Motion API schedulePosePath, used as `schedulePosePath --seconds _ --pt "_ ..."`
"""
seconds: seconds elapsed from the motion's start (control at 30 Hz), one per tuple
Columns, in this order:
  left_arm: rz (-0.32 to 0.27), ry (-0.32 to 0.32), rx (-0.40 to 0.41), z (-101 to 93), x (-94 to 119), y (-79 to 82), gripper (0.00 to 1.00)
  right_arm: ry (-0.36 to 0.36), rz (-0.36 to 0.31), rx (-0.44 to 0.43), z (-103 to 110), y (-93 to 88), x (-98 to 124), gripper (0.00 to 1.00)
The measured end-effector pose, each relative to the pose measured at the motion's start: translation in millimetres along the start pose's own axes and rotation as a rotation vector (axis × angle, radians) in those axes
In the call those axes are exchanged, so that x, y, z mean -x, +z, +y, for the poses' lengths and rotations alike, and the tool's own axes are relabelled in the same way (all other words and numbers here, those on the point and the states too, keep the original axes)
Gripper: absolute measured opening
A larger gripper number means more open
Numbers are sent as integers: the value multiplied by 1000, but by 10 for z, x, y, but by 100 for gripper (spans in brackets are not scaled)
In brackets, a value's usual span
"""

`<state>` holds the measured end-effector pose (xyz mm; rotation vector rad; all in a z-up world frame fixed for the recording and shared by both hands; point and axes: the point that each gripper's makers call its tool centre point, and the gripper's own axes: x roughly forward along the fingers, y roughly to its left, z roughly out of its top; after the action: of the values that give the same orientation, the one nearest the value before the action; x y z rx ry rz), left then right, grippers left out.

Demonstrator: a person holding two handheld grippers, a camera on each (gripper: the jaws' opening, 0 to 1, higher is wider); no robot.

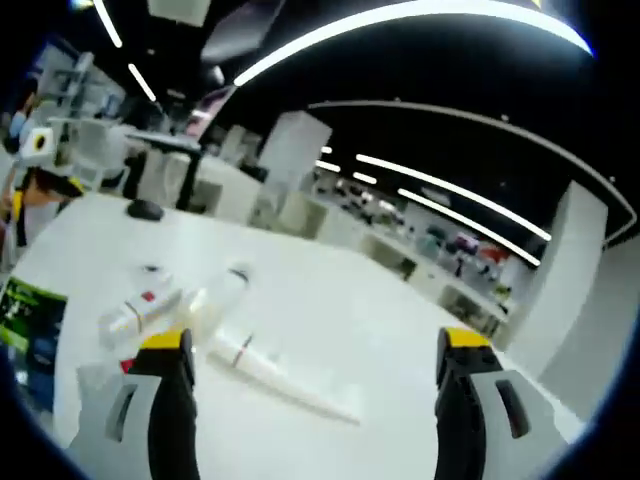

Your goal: Arrange the skincare products in the storage area until every visible bottle or jar stands upright without overlapping.

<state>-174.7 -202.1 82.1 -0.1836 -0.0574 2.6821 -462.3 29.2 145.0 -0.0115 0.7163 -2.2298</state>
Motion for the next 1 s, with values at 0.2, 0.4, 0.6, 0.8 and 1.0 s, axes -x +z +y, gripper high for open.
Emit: schedulePosePath --seconds 0.2,0.4,0.6,0.8,1.0 --pt "16 -15 -6 -54 -36 -35 93 18 108 129 3 -100 -186 100" --pt "20 -23 -8 -75 -46 -49 93 76 245 257 86 -278 -384 100" --pt "26 -24 -8 -80 -53 -68 93 180 335 283 251 -391 -510 100" --pt "36 -29 -7 -100 -88 -106 93 267 404 311 431 -497 -591 97" --pt "48 -35 -7 -112 -99 -120 93 379 478 296 622 -561 -637 89"
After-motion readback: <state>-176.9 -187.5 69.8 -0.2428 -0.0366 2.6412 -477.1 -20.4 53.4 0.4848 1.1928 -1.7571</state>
